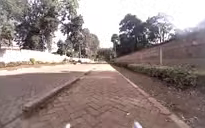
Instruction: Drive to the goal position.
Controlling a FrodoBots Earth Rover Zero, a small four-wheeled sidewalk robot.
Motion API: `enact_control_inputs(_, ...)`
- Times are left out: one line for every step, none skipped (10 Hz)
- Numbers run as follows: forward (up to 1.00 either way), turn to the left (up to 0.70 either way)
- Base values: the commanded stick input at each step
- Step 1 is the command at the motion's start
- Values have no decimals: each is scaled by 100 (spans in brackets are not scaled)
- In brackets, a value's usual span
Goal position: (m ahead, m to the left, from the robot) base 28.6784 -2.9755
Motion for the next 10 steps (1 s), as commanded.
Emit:
enact_control_inputs(70,0)
enact_control_inputs(70,0)
enact_control_inputs(70,0)
enact_control_inputs(70,0)
enact_control_inputs(70,0)
enact_control_inputs(70,0)
enact_control_inputs(70,0)
enact_control_inputs(70,0)
enact_control_inputs(70,0)
enact_control_inputs(70,0)
